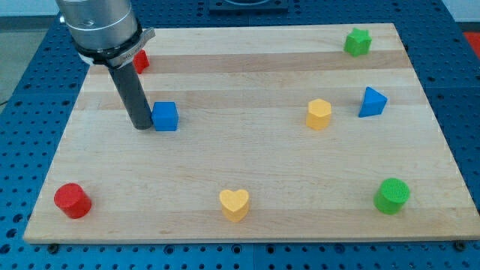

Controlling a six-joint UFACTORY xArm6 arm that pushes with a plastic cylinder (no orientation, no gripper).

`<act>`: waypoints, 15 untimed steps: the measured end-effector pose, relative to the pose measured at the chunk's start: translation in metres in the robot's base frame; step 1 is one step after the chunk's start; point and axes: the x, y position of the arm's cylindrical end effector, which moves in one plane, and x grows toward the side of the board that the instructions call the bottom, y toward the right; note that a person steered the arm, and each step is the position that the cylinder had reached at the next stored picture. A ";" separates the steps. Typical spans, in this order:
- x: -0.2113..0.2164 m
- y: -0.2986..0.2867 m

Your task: Move the cube to the center left

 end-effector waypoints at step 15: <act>0.000 -0.019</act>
